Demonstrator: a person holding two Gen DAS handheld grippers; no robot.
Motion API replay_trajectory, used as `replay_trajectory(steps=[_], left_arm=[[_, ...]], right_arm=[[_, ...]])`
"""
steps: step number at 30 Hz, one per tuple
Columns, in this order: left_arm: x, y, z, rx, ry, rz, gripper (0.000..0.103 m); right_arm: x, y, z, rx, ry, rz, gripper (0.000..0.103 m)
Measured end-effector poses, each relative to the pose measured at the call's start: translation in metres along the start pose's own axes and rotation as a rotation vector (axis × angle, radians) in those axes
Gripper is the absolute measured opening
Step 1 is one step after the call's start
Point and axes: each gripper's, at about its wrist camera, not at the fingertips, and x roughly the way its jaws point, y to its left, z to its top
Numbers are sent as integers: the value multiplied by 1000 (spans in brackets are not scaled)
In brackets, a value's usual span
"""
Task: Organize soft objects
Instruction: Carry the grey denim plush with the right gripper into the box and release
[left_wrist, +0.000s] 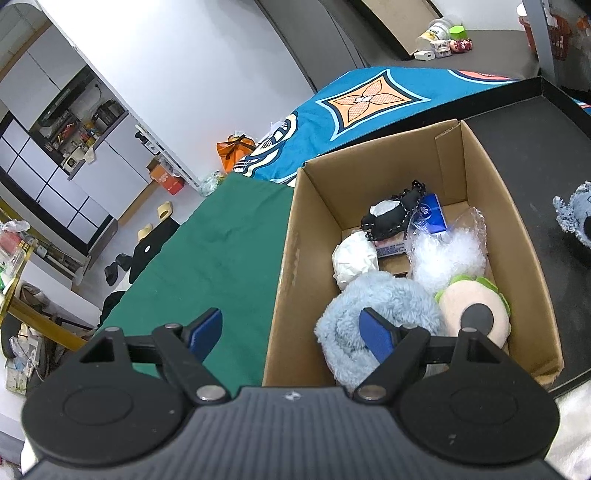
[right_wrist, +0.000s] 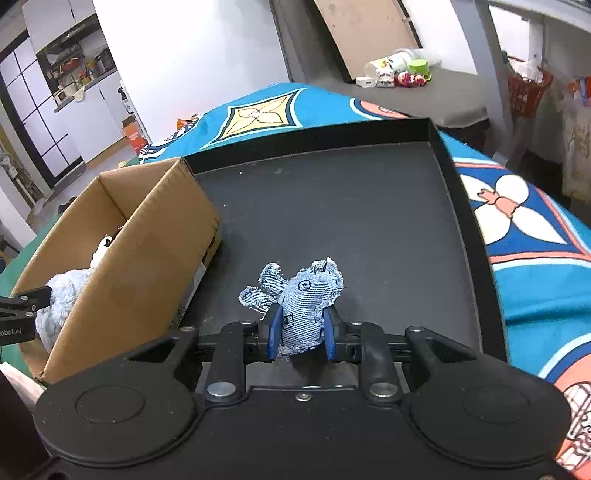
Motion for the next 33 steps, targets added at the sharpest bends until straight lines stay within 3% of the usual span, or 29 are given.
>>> replay_trajectory(steps=[10,23,28,33], left_arm=[[2,13,-3,-63,4,-31,80],[1,30,-7,-150,-2,-86,79],[2,38,-9,-194,-3,-111,76],[5,48,-12,-243,4,-149,65]], right_arm=[[-14,6,8,-37,-10,-50,23],[-39,40,38,-69,-71,-30,23],[-43,54,49,-91,-91,-26,23],[-44,69,56,-115,-102,-22,24]])
